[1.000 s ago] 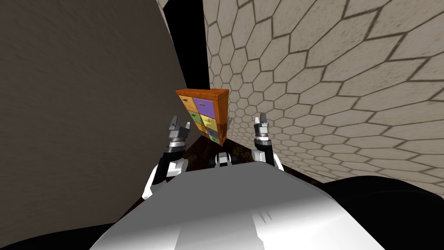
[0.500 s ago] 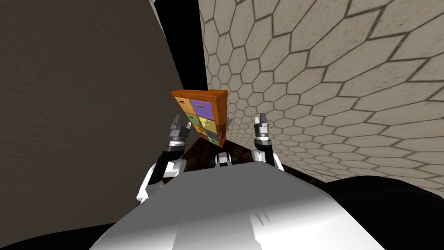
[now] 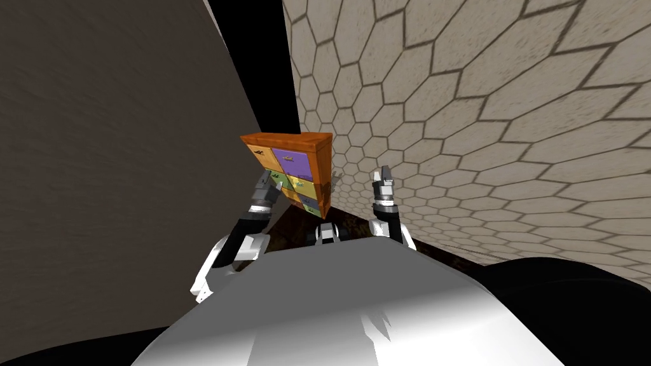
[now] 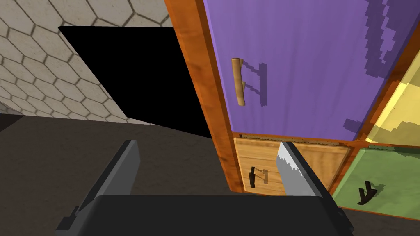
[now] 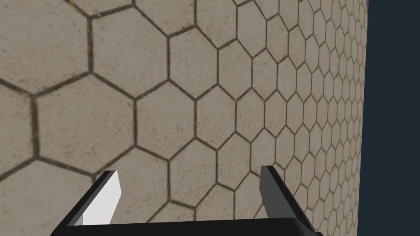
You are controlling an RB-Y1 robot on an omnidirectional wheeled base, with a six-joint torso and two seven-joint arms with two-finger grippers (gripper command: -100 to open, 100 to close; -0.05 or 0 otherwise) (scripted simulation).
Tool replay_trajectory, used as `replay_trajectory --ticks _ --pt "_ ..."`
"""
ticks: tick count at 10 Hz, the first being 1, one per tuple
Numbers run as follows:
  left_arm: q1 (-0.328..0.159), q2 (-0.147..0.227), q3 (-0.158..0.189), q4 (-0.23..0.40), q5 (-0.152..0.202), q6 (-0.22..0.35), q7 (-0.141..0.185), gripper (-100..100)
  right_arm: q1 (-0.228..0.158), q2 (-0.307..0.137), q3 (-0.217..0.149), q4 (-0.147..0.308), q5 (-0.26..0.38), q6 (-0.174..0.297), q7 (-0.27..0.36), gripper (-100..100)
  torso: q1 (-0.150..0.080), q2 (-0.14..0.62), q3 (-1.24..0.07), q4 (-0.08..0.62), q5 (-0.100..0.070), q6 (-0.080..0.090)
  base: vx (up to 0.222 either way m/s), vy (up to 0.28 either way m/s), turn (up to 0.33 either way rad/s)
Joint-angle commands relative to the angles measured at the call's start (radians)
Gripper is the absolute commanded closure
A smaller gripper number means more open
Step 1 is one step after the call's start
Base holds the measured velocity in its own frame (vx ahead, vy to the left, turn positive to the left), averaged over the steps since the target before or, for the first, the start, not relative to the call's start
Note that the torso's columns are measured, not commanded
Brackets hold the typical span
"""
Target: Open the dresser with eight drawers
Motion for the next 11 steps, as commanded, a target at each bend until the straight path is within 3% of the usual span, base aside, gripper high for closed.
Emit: replay_trajectory --ticks 1,7,11 --pt "-0.004 0.047 0.003 0.004 0.000 0.054 0.014 -100 0.000 0.000 0.000 0.000 0.000 0.000 0.000 0 0.000 0.000 0.000 0.000 0.000 0.000 0.093 0.033 -0.107" --pt "-0.013 0.150 0.008 -0.010 0.000 0.185 0.045 -100 0.000 0.000 0.000 0.000 0.000 0.000 0.000 0 0.002 0.000 0.000 0.000 0.001 0.000 0.101 0.037 -0.102" --pt "-0.016 0.209 0.011 -0.077 0.000 0.254 0.062 -100 0.000 0.000 0.000 0.000 0.000 0.000 0.000 0 0.000 0.001 0.000 0.000 0.000 0.000 0.082 0.039 -0.081"
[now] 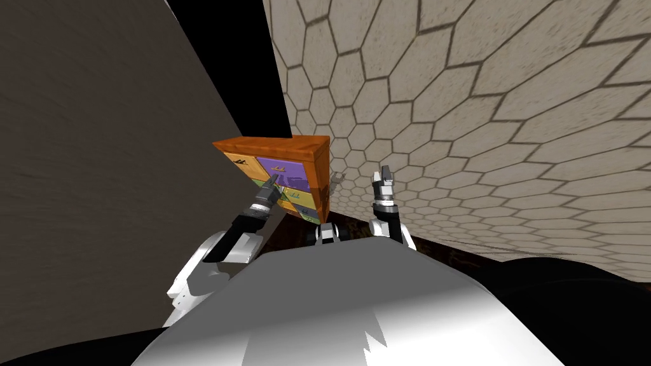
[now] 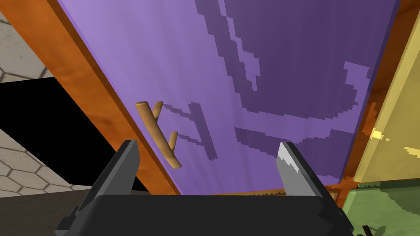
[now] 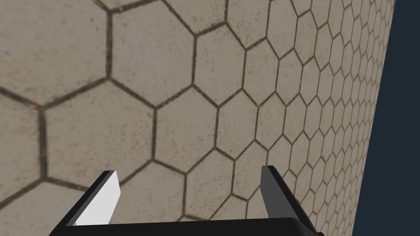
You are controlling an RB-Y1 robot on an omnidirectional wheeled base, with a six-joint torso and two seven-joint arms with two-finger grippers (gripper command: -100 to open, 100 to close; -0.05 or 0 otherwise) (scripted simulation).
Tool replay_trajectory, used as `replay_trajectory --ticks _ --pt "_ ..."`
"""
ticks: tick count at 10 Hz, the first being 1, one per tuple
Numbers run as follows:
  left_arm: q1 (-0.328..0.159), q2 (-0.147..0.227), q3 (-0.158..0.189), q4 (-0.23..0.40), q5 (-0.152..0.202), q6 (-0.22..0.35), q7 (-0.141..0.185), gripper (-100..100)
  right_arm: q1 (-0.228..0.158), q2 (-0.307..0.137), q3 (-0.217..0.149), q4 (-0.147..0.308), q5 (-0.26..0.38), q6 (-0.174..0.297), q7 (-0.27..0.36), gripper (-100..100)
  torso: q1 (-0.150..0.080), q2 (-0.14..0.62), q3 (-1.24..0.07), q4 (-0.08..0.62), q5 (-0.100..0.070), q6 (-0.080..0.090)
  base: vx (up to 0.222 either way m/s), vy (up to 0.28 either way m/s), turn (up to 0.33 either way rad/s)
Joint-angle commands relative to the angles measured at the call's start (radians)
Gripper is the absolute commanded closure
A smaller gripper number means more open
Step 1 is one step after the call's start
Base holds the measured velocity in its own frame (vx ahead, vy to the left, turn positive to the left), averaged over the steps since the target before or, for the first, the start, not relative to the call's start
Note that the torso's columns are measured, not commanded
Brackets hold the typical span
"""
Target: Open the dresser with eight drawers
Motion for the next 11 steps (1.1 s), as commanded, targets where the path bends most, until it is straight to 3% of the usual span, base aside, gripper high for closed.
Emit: replay_trajectory --ticks 1,3,4,5,6,7,11 --pt "-0.001 0.029 -0.001 -0.062 -0.002 0.038 0.008 -100 0.000 0.000 0.000 0.000 0.000 0.000 0.000 0 0.000 0.000 0.000 0.000 0.000 0.000 0.064 0.015 -0.057" --pt "-0.002 0.039 0.000 -0.106 -0.002 0.050 0.011 -100 0.000 0.000 0.000 0.000 0.000 0.000 0.000 0 0.000 0.000 0.000 0.000 0.000 0.000 0.043 0.012 -0.032" --pt "0.009 0.035 0.000 -0.098 -0.003 0.042 0.010 -100 0.000 0.000 0.000 0.000 0.000 0.000 0.000 0 0.000 0.000 0.000 0.000 0.000 0.000 0.015 0.005 -0.004" --pt "-0.010 0.061 0.028 -0.105 0.013 0.068 0.036 -100 0.000 0.000 0.000 0.000 0.000 0.000 0.000 0 0.001 0.001 0.001 0.000 0.000 0.000 0.057 -0.044 -0.016" --pt "-0.005 0.049 0.014 -0.104 0.005 0.059 0.021 -100 0.000 0.000 0.000 0.000 0.000 0.000 0.000 0 -0.002 -0.002 -0.001 0.000 0.000 0.000 0.024 -0.025 0.009" --pt "-0.007 0.051 0.016 -0.105 0.006 0.064 0.025 100 0.000 0.000 0.000 0.000 0.000 0.000 0.000 0 0.000 0.000 0.000 0.000 0.000 0.000 0.000 0.000 0.000" --pt "-0.007 0.096 0.044 -0.099 0.015 0.047 0.071 100 -0.001 0.000 0.000 0.000 0.000 0.000 0.000 0 0.001 0.005 0.003 0.002 0.000 0.000 -0.150 0.051 0.035"
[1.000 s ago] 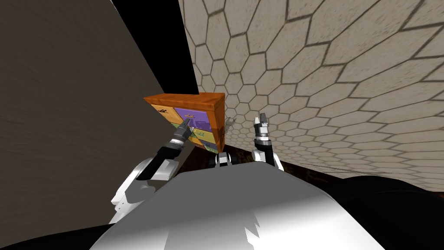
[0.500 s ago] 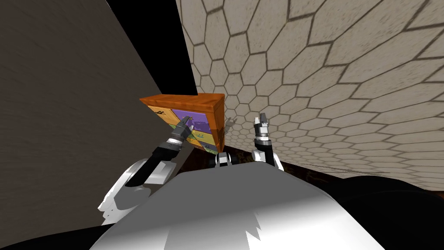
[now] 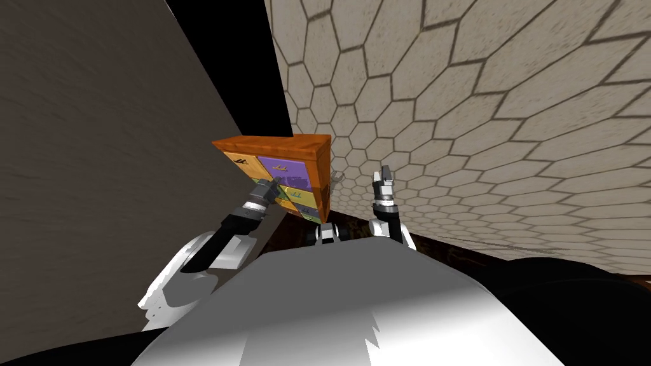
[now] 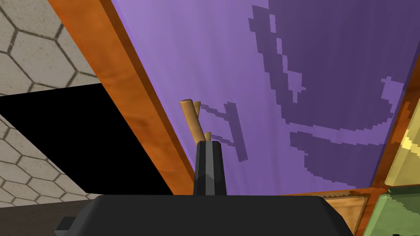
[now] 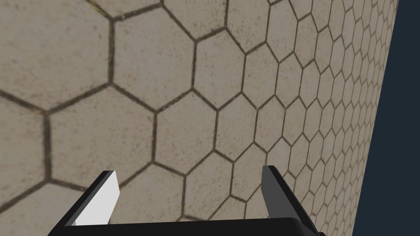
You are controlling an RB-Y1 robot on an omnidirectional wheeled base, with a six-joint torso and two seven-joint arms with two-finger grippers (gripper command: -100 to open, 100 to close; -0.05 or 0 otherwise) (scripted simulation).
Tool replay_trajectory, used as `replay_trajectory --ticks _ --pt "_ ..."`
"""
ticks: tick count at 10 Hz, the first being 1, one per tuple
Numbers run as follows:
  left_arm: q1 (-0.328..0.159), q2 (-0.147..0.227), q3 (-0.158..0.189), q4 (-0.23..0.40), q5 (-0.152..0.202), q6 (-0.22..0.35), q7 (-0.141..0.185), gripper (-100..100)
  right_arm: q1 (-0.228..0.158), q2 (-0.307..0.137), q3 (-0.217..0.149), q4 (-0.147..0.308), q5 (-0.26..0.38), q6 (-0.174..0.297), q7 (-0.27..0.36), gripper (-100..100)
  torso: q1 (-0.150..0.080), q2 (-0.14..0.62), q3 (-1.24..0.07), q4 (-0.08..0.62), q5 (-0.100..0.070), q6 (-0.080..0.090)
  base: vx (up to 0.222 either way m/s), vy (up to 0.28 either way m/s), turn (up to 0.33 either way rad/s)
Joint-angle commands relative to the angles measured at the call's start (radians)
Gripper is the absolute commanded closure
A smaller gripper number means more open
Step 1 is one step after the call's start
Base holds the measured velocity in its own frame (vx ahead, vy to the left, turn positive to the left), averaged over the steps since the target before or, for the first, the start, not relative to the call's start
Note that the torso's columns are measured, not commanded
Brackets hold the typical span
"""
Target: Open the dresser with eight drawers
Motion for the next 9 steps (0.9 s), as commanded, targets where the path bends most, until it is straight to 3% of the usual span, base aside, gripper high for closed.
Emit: replay_trajectory --ticks 1,2,3,9 --pt "0.001 0.029 0.018 0.002 0.005 -0.011 0.031 100 0.000 0.000 0.000 0.000 0.000 0.000 0.000 0 -0.001 -0.003 -0.002 -0.001 0.000 0.000 -0.209 0.089 0.040" --pt "0.003 0.022 0.014 0.002 0.004 -0.010 0.022 100 0.000 0.000 0.000 0.000 0.000 0.000 0.000 0 0.001 -0.005 -0.003 -0.002 0.000 0.000 -0.100 0.047 0.003" --pt "0.001 0.020 0.015 0.035 0.004 -0.012 0.023 -100 0.000 0.000 0.000 0.000 0.000 0.000 0.000 0 -0.002 -0.012 -0.007 -0.003 0.000 0.000 -0.020 0.008 -0.002" --pt "-0.028 0.003 0.030 0.133 0.004 -0.010 0.016 -100 0.001 0.000 0.000 0.000 0.000 0.000 0.000 0 0.000 -0.005 -0.003 -0.001 0.000 0.000 0.038 -0.019 -0.007"
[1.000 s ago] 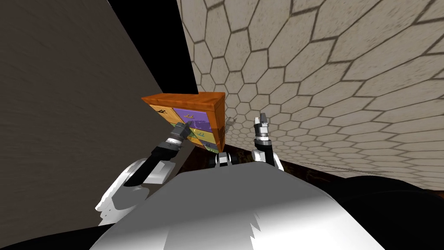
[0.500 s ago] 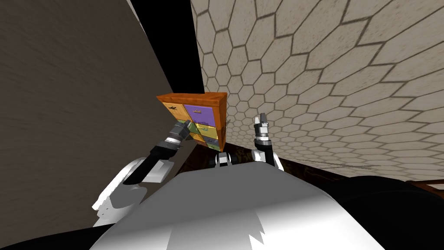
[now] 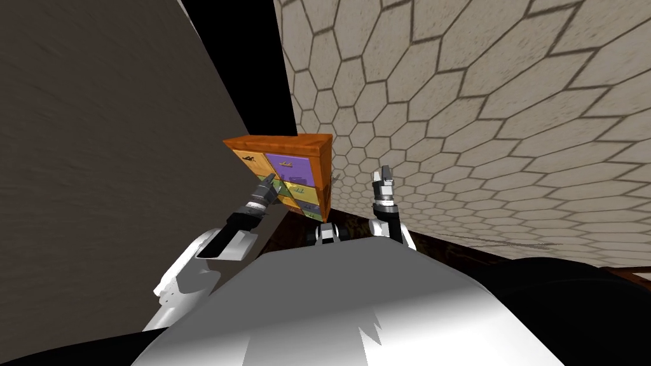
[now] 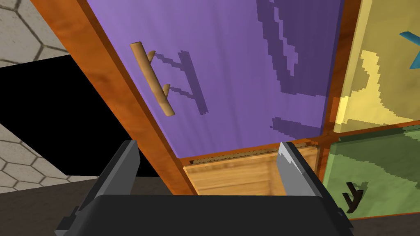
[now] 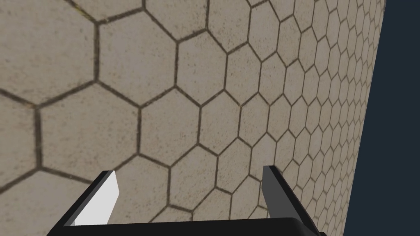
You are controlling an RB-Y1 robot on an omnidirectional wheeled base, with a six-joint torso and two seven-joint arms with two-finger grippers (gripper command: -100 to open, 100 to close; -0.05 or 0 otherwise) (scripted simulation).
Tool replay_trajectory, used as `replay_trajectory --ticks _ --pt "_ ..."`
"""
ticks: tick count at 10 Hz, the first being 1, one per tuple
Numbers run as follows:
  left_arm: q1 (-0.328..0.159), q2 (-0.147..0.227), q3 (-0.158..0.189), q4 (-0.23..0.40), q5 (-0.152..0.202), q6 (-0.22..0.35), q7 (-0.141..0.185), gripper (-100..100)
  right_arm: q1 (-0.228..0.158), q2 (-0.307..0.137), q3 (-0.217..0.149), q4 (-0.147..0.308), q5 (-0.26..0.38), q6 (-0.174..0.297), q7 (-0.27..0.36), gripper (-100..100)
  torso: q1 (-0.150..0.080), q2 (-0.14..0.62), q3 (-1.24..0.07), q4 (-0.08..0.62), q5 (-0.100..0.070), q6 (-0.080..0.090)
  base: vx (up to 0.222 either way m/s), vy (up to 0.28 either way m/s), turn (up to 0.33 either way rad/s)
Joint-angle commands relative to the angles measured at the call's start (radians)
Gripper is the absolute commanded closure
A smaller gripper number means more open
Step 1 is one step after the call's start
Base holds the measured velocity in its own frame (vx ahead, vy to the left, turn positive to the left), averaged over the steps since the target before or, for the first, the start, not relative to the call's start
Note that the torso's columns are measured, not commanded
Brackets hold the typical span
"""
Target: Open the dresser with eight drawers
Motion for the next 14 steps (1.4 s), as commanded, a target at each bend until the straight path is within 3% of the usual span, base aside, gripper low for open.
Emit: replay_trajectory --ticks 1,2,4,10,11,12,14 --pt "-0.025 -0.002 0.014 0.007 0.002 0.016 0.000 -100 0.000 0.000 0.000 0.000 0.000 0.000 0.000 0 -0.003 -0.004 -0.002 -0.001 -0.001 0.000 0.158 -0.071 -0.026" --pt "-0.030 0.002 0.021 0.027 0.003 0.022 0.002 -100 0.000 0.000 0.000 0.000 0.000 0.000 0.000 0 -0.003 -0.006 -0.004 -0.002 -0.001 0.000 0.156 -0.062 -0.021" --pt "-0.024 0.029 0.031 -0.026 0.008 0.042 0.015 -100 0.000 0.000 0.000 0.000 0.000 0.000 0.000 0 0.000 -0.004 -0.002 -0.001 0.000 0.000 0.158 -0.056 -0.014" --pt "-0.019 0.044 0.035 -0.127 0.010 0.052 0.022 -100 0.000 0.000 0.000 0.000 0.000 0.000 0.000 0 0.000 -0.001 -0.001 0.000 0.000 0.000 0.011 -0.007 -0.002" --pt "-0.028 0.038 0.026 -0.113 0.005 0.052 0.018 -100 0.000 0.000 0.000 0.000 0.000 0.000 0.000 0 0.000 -0.001 -0.001 0.000 0.000 0.000 0.000 0.000 0.000" --pt "-0.064 0.047 0.049 -0.066 0.007 0.065 0.034 -100 0.000 0.000 0.000 0.000 0.000 0.000 0.000 0 0.000 -0.001 -0.001 -0.001 0.000 0.000 -0.054 -0.011 -0.280" --pt "-0.082 0.052 0.060 -0.042 0.008 0.070 0.042 -100 0.000 0.000 0.000 0.000 0.000 0.000 0.000 0 0.000 0.001 0.001 0.000 0.000 -0.001 -0.076 -0.007 -0.133"
